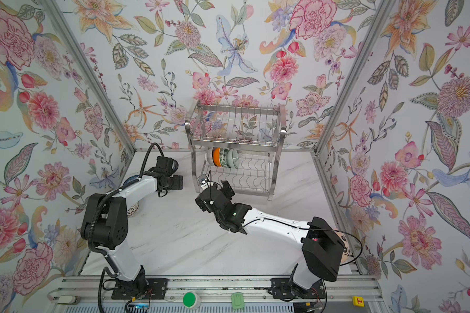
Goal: Load the bowls into the dish rack
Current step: 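Grasp the rim of the green-and-red patterned bowl with the left gripper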
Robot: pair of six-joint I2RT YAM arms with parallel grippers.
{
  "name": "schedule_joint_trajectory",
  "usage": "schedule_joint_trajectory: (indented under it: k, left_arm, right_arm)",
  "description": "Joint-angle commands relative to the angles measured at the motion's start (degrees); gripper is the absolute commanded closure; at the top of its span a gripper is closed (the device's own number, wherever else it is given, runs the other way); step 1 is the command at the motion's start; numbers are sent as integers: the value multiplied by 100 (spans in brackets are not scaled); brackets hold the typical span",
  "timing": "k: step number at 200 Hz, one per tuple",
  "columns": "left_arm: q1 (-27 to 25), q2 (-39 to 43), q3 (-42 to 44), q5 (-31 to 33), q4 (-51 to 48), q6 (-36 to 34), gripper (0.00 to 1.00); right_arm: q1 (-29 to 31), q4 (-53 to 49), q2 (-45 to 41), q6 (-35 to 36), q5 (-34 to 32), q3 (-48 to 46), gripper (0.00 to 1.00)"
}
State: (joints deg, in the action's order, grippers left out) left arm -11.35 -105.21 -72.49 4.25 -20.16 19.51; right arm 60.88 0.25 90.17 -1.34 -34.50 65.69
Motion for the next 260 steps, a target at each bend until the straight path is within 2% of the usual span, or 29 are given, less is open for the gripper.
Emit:
schedule_joint_trajectory:
  k: [1, 15, 42, 51, 88, 144, 192, 228, 260]
  left_arm:
    - [40, -305, -248, -80, -108, -191, 23]
    - [58, -445, -301, -160, -94, -193, 30]
    - [62, -595, -326, -253, -38, -176, 50]
    - [67, -615, -299, -263, -15, -159, 53]
    - [66, -584, -193, -299, 73, -122, 77]
    - [63, -255, 102, -311, 70, -105, 100]
    - [33, 345, 613, -447, 81, -70, 100]
    - [-58, 850, 909, -560, 0, -36, 100]
    - [-321, 1169, 948, -565, -154, 25, 100]
  right_arm:
    - [10, -135, -100, -142, 33, -50, 1]
    - [-4, -150, -139, -145, 23, -116, 1]
    - [-40, -148, -227, -197, -135, -244, 1]
    - [-67, -143, -264, -240, -136, -280, 1]
    - [-191, -139, -359, -416, 88, -390, 1]
    - [-314, -217, -355, -513, 393, -365, 1]
    - [-397, -297, -462, -564, 761, -351, 1]
    - [-473, -100, -773, -443, 1932, -545, 1]
    - [-472, -1, -943, -432, 2502, -654, 1]
